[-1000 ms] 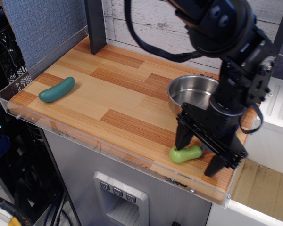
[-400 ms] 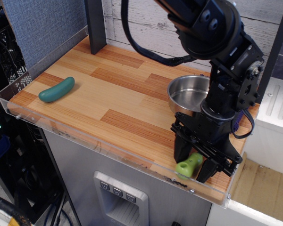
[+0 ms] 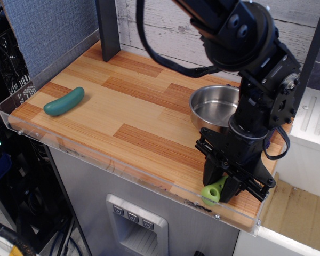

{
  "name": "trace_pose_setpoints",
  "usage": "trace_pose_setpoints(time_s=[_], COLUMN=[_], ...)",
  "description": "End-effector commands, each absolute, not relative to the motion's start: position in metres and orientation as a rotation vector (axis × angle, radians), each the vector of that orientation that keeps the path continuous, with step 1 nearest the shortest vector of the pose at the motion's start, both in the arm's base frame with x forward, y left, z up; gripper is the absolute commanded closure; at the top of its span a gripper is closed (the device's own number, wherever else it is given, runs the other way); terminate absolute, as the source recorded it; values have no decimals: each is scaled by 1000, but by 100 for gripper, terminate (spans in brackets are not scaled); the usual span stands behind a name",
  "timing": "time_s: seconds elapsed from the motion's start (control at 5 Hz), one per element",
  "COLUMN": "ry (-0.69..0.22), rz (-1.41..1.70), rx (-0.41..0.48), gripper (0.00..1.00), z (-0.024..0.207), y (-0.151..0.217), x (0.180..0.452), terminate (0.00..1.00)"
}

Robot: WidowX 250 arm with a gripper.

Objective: Move green spatula to upper left corner

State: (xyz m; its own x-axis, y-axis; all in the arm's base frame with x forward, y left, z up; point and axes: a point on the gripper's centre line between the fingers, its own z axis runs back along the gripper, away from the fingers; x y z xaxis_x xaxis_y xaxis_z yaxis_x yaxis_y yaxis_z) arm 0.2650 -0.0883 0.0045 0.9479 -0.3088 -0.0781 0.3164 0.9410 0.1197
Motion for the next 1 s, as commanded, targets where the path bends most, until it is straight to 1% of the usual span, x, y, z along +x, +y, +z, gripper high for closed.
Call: trace_pose_setpoints(time_s=[0.0, 0.2, 0.4, 0.6, 0.8], ry=[-148, -198, -184, -139, -134], rz=[-328, -316, -241, -137, -85], rx=[58, 7, -27, 6, 27], gripper=[100, 100, 100, 100, 100], z=[60, 88, 106, 110, 119], y=[-94, -86, -48, 1, 48], x=[271, 277, 285, 297, 310], terminate=[0, 0, 0, 0, 0])
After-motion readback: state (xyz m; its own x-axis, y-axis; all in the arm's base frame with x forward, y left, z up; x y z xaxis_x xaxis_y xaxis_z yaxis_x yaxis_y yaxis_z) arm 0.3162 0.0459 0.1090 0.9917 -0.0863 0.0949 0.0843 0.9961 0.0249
